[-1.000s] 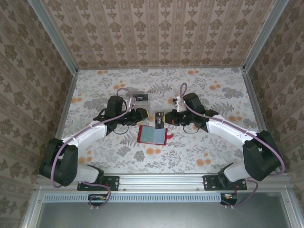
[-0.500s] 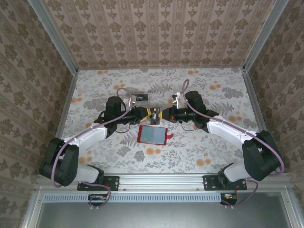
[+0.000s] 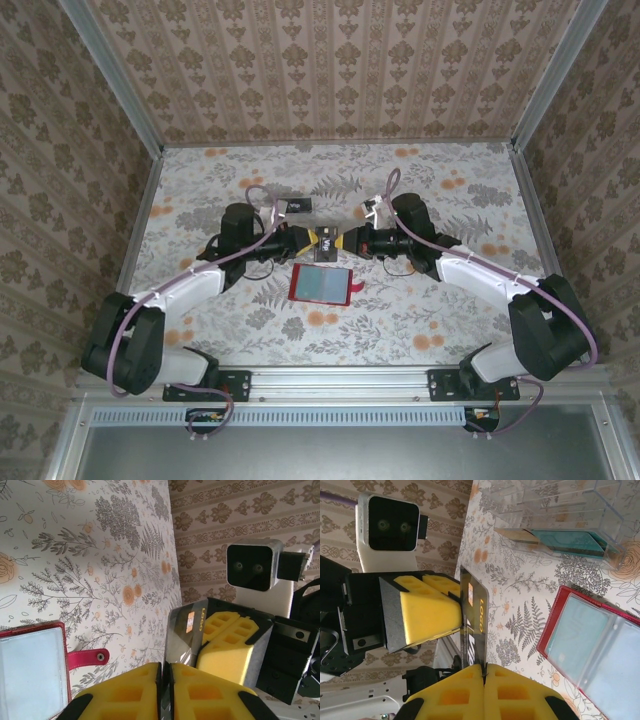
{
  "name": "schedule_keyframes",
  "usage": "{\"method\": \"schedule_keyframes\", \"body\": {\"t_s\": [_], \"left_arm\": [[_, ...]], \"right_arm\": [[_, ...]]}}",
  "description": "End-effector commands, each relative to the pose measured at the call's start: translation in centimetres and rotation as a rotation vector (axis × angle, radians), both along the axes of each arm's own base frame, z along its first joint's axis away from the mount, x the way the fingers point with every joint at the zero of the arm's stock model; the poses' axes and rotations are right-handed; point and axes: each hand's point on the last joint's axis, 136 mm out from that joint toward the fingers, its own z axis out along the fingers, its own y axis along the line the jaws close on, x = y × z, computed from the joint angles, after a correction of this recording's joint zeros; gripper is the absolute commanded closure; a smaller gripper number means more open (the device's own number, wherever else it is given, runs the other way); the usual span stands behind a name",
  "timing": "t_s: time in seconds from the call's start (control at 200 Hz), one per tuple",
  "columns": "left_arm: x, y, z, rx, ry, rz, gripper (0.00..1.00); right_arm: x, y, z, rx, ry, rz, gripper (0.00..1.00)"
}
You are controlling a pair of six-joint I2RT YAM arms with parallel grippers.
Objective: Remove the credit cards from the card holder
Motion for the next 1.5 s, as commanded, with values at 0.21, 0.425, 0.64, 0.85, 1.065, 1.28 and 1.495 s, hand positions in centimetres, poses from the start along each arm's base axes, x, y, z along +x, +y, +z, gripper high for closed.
{"method": "schedule_keyframes", "body": {"t_s": [0.21,0.425,0.64,0.85,1.065,1.28,1.495], "left_arm": [[-1.7,-0.4,3.1,-0.073,-0.078,-0.05,1.0],[-1.9,0.3,3.6,-0.004,-0.118,-0.048,1.0],[-1.7,2.6,2.4,0.304,-0.235,-0.08,1.0],[0.9,5.9,2.6,0.646,-0.482,-0.08,1.0],[4.0,7.2,4.3,0.936,-0.878,-0.186,1.0],[6.5,7.5,4.0,1.208,-1.162,-0.386,1.0],[9.3,7.0,3.8,1.375,-1.38,-0.559,1.0]], "right_arm": [[-0.2,0.1,-0.2,0.025,0.005,0.009,0.85],[-0.3,-0.8,-0.9,-0.03,0.004,-0.029,0.27],[-0.7,-3.2,-0.4,-0.101,-0.042,-0.106,0.0],[-1.4,-5.0,0.3,-0.169,-0.094,-0.159,0.0],[-2.1,-6.2,0.8,-0.204,-0.132,-0.186,0.0],[-2.6,-7.3,0.7,-0.217,-0.14,-0.215,0.0],[-2.7,-8.0,0.7,-0.22,-0.142,-0.238,0.0]]}}
